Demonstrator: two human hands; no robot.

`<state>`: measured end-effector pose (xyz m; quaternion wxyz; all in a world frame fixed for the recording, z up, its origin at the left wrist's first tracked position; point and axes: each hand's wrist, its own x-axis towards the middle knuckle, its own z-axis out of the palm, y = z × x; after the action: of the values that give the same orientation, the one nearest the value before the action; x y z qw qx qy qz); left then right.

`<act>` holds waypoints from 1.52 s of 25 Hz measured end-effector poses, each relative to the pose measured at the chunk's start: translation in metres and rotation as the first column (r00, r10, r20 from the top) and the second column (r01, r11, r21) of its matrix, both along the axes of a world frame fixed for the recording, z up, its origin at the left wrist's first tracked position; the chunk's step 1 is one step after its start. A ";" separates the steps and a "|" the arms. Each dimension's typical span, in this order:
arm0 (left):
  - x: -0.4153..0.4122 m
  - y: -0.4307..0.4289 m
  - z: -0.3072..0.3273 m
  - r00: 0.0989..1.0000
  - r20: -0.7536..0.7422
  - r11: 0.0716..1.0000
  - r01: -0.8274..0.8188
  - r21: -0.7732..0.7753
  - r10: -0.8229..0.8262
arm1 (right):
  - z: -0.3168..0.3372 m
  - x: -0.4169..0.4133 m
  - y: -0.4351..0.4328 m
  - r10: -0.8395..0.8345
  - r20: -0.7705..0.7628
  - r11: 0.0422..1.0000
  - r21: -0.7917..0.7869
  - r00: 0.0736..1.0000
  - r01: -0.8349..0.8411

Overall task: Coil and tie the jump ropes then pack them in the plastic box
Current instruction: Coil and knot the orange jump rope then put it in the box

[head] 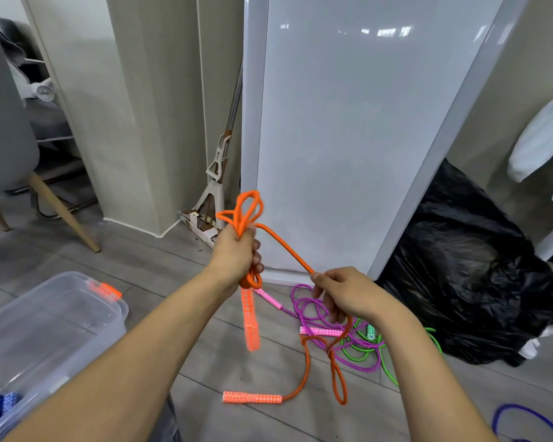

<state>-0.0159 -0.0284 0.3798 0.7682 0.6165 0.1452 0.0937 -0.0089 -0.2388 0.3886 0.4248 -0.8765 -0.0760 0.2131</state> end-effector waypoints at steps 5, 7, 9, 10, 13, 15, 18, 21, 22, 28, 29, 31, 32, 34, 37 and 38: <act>0.008 0.005 -0.007 0.985 -0.050 0.980 -0.171 -0.106 0.167 | 0.005 0.007 -0.002 -0.282 0.334 0.954 0.001 0.899 0.299; 0.007 0.003 -0.004 0.988 -0.054 0.974 -0.150 -0.171 0.143 | 0.007 0.008 0.004 -0.350 0.307 0.928 0.240 0.885 0.284; 0.002 -0.003 0.001 0.997 -0.041 0.969 -0.075 -0.236 0.067 | 0.009 0.001 0.015 -0.324 0.246 0.885 0.421 0.914 0.201; -0.003 -0.008 0.004 1.000 -0.029 0.969 -0.015 -0.245 0.009 | 0.008 -0.002 0.020 -0.302 0.211 0.856 0.490 0.930 0.167; -0.014 -0.025 0.008 0.991 -0.008 0.972 0.127 -0.200 -0.132 | 0.009 -0.011 0.036 -0.305 0.155 0.802 0.574 0.940 0.166; -0.016 -0.030 0.008 0.988 -0.003 0.972 0.151 -0.179 -0.154 | 0.006 -0.014 0.046 -0.319 0.159 0.816 0.547 0.934 0.186; -0.018 -0.034 0.006 0.985 0.019 0.972 0.173 -0.159 -0.172 | -0.001 -0.019 0.053 -0.317 0.245 0.869 0.461 0.916 0.177; -0.019 -0.036 0.003 0.983 0.035 0.984 0.178 -0.011 -0.178 | -0.006 -0.020 0.054 -0.306 0.326 0.911 0.375 0.895 0.175; -0.019 -0.035 0.003 0.984 0.043 0.983 0.171 0.060 -0.174 | -0.004 -0.020 0.055 -0.293 0.321 0.916 0.366 0.900 0.168; -0.008 -0.022 0.010 0.992 0.124 1.000 0.001 0.009 -0.002 | 0.000 -0.014 0.043 -0.038 0.052 0.922 0.387 0.998 0.015; -0.004 -0.017 0.010 0.989 0.129 0.994 -0.062 -0.095 0.074 | -0.003 -0.011 0.036 0.047 0.004 0.942 0.332 0.999 -0.045; 0.002 -0.003 0.008 0.969 0.103 0.959 -0.198 -0.204 0.222 | -0.009 -0.006 0.020 0.168 -0.057 0.976 0.148 0.984 -0.158; 0.005 0.005 0.006 0.955 0.087 0.944 -0.260 -0.203 0.282 | -0.010 -0.004 0.013 0.198 -0.073 0.980 0.038 0.977 -0.196; 0.010 0.015 0.004 0.928 0.088 0.926 -0.347 -0.151 0.362 | -0.016 0.001 0.003 0.211 -0.064 0.957 -0.192 0.975 -0.219; 0.011 0.018 0.007 0.894 0.137 0.904 -0.415 -0.103 0.426 | -0.021 0.005 -0.006 0.268 -0.036 0.775 -0.586 0.963 -0.237; 0.010 0.019 0.009 0.884 0.150 0.896 -0.433 -0.097 0.443 | -0.021 0.004 -0.008 0.292 -0.089 0.672 -0.690 0.952 -0.270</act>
<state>-0.0061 -0.0095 0.3884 0.7551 0.5340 0.2181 0.3116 -0.0044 -0.2466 0.3674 0.0258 -0.9520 -0.1303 0.2758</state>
